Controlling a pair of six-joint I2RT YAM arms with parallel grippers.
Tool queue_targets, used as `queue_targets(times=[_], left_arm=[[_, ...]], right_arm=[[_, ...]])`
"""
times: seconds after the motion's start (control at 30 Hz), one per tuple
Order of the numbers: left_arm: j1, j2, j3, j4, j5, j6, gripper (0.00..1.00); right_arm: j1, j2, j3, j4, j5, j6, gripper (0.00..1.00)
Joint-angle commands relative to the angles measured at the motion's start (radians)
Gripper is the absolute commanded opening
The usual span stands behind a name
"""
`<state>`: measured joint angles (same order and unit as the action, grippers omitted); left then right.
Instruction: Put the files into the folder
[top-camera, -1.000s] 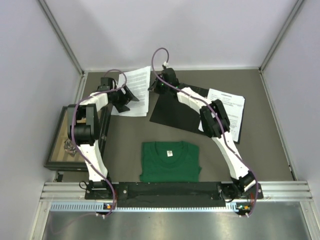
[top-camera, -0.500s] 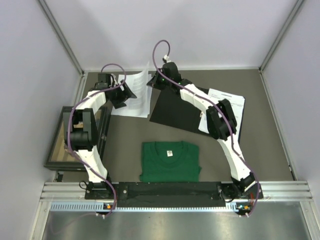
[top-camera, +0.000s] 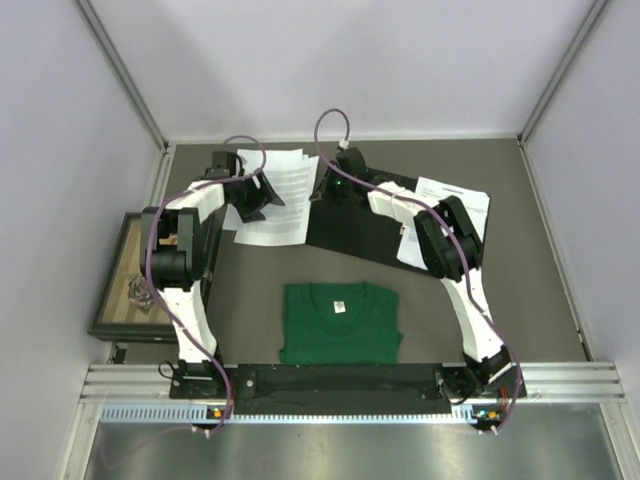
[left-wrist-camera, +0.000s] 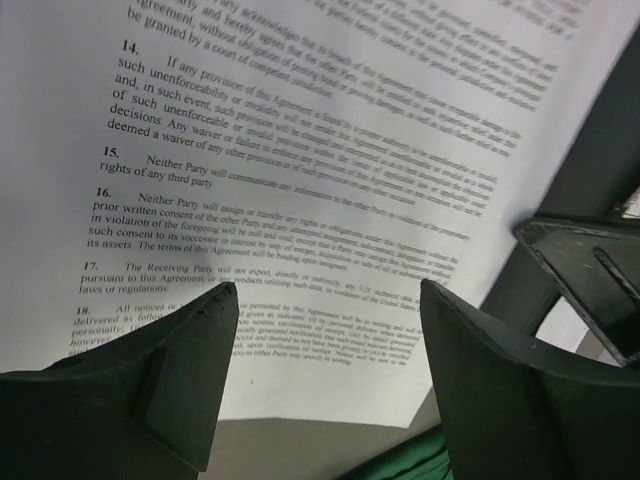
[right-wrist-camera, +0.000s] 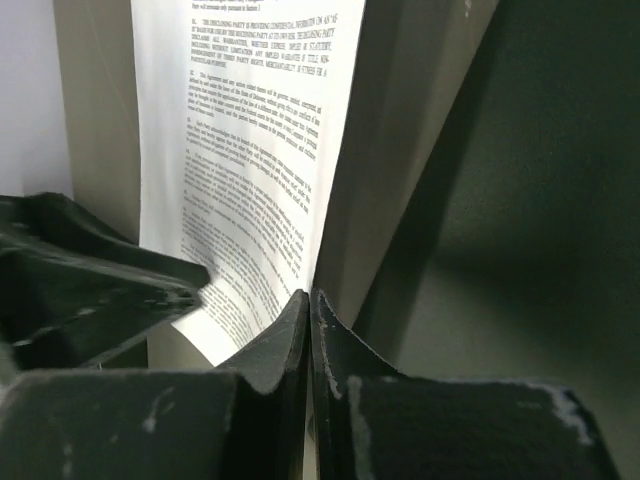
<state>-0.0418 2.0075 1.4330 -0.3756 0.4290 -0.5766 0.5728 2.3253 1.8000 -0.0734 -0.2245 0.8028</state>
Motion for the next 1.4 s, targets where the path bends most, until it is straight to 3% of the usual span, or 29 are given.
queue_targets(times=[0.0, 0.2, 0.67, 0.8, 0.9, 0.97, 1.0, 1.03, 1.17, 1.3, 1.37], left_arm=[[-0.003, 0.046, -0.026, 0.021, 0.008, -0.029, 0.77], [-0.010, 0.097, -0.031, 0.018, 0.054, -0.046, 0.72], [-0.015, 0.108, -0.023, 0.014, 0.071, -0.045, 0.72], [-0.020, 0.108, -0.023, 0.018, 0.071, -0.045, 0.72], [-0.024, 0.094, -0.022, 0.017, 0.065, -0.034, 0.73], [-0.029, 0.071, -0.022, 0.020, 0.059, -0.025, 0.75], [-0.032, 0.060, -0.022, 0.021, 0.053, -0.010, 0.76], [-0.035, 0.047, -0.020, 0.021, 0.044, -0.002, 0.78], [-0.055, -0.073, -0.005, 0.020, -0.048, 0.050, 0.83], [-0.066, -0.148, 0.033, 0.015, 0.007, 0.020, 0.84], [-0.076, -0.173, 0.056, 0.017, 0.020, -0.002, 0.84]], right_arm=[[-0.007, -0.063, -0.042, 0.116, -0.048, 0.039, 0.00], [-0.011, -0.035, -0.062, 0.185, -0.065, 0.091, 0.00], [-0.016, 0.028, -0.060, 0.187, -0.078, 0.082, 0.31], [-0.016, 0.040, -0.054, 0.198, -0.091, 0.069, 0.33], [-0.016, 0.051, -0.028, 0.181, -0.093, 0.056, 0.31], [-0.014, 0.060, -0.010, 0.176, -0.098, 0.044, 0.22], [-0.013, 0.060, 0.002, 0.172, -0.096, 0.032, 0.16], [-0.011, 0.057, 0.009, 0.167, -0.096, 0.026, 0.00], [-0.011, -0.042, 0.027, 0.077, -0.062, -0.033, 0.00], [-0.043, -0.249, -0.055, -0.097, -0.009, -0.164, 0.00], [-0.089, -0.322, -0.091, -0.216, -0.064, -0.185, 0.00]])
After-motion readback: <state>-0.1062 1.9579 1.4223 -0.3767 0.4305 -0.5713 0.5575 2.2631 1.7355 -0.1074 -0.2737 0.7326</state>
